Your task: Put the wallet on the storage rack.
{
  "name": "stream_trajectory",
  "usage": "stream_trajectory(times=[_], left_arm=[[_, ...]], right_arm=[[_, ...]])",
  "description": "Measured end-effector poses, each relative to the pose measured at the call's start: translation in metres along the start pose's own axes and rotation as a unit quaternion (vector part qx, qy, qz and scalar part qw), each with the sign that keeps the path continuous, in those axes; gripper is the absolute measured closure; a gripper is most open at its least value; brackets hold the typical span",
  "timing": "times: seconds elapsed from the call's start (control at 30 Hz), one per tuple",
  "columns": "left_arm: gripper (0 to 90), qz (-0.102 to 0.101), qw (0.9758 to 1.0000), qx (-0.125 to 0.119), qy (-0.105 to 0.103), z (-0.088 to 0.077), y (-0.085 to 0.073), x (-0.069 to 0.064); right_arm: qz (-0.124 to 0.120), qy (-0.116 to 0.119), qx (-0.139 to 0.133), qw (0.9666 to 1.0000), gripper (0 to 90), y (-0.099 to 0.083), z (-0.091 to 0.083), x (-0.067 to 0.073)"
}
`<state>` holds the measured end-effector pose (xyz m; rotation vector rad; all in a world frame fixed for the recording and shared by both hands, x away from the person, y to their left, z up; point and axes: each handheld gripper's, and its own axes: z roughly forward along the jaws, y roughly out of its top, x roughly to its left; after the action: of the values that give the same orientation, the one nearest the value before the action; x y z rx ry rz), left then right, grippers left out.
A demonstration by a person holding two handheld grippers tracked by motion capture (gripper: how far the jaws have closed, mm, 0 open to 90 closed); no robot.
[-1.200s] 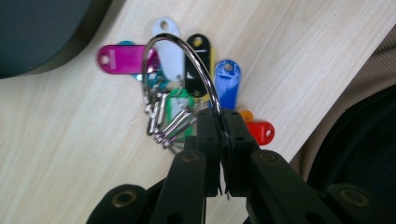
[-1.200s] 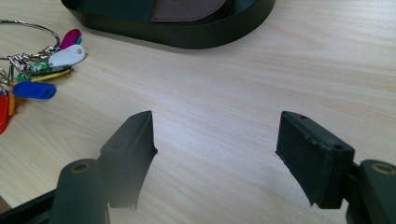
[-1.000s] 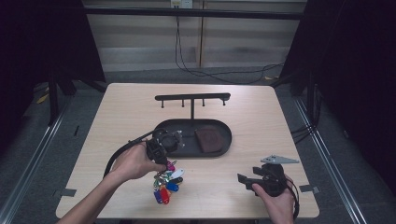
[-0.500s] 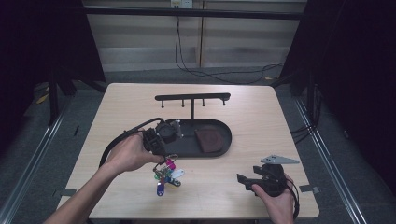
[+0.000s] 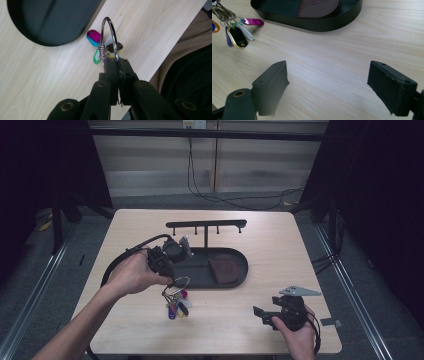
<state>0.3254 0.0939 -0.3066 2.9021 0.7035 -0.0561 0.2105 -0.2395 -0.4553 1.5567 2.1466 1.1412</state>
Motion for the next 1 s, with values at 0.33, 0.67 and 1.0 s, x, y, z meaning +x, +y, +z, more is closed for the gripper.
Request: stream_trajectory(times=[0.33,0.67,1.0], left_arm=[[88.0,0.000,0.9999,-0.001,0.017,-0.020,0.002,0.001],[88.0,-0.013,0.9997,-0.010,0.020,-0.038,0.003,0.007],[88.0,-0.015,0.9996,0.016,0.018,-0.047,0.009,0.013]], right_arm=[[-0.001,-0.004,0.001,1.0000,16.6,0.000,0.000,0.000],[-0.002,-0.005,0.002,1.0000,16.7,0.000,0.000,0.000],[-0.004,-0.005,0.002,1.0000,16.7,0.000,0.000,0.000]])
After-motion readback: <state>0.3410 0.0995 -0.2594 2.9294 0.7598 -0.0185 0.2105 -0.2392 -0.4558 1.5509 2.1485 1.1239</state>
